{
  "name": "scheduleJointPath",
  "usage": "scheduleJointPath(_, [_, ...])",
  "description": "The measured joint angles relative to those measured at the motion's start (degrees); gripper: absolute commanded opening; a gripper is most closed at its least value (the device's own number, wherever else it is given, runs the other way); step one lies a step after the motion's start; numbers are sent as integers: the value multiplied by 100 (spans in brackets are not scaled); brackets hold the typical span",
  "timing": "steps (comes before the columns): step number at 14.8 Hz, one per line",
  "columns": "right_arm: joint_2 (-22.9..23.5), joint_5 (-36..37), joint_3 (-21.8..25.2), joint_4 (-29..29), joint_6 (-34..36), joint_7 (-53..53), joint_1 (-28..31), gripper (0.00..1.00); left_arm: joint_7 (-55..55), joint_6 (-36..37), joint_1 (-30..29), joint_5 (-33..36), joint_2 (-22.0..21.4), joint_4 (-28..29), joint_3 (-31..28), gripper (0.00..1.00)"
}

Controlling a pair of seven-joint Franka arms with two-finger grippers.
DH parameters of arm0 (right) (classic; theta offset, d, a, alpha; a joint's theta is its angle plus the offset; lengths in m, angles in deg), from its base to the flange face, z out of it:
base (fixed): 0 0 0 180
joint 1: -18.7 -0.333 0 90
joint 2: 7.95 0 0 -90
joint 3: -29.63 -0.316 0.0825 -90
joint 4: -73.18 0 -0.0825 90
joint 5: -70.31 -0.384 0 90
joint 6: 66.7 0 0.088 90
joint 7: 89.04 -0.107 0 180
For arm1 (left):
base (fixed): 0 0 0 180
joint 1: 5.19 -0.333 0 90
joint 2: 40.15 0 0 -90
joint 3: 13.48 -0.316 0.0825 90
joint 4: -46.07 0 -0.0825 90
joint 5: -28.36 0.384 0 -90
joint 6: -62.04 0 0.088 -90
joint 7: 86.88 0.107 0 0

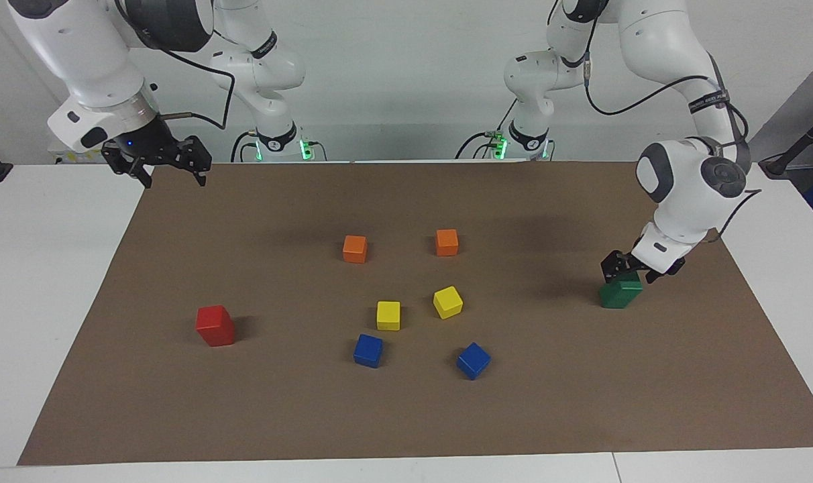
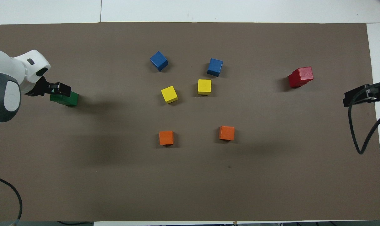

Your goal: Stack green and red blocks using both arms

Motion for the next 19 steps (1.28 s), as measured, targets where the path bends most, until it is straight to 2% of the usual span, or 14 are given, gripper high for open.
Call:
scheduleJointPath(6, [-173,-2,339,-4,175,0,-310,100,0,1396,21,-13,-1234,-192,89,100])
scheduleJointPath(9, [-172,-2,355,-4,177,0,-313,100,-282,1819,182,-32,-1621,-151,91,100])
scheduleJointPath(14, [-172,-2,359,-4,178,0,-315,100,-738,1809,333,-358,-1636,-115,40,100])
scheduleJointPath(19, [-172,-2,366,-4,178,0,-315,100,-745,2029,372,-499,-1313,-597,-131,100])
